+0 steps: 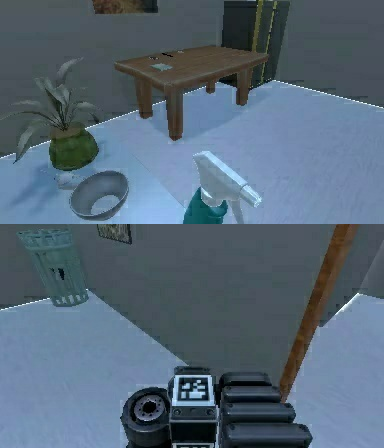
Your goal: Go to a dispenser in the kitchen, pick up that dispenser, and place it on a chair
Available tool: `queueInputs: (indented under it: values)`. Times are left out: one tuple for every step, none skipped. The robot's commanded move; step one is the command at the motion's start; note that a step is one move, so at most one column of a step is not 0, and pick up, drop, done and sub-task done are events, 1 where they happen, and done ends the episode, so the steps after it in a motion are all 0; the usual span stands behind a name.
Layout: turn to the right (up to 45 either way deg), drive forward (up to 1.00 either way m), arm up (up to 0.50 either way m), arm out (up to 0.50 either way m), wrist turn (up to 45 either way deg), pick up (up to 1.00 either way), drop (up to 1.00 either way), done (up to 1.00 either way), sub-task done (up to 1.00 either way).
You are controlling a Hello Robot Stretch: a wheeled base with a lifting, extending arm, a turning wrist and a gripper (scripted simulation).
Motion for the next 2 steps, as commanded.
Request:
queueInputs:
  values:
    - [-45.0, 0.0, 0.0, 0.0, 0.0, 0.0, 0.0, 0.0, 0.0]
    - [-27.0, 0.0, 0.0, 0.0, 0.0, 0.0, 0.0, 0.0, 0.0]
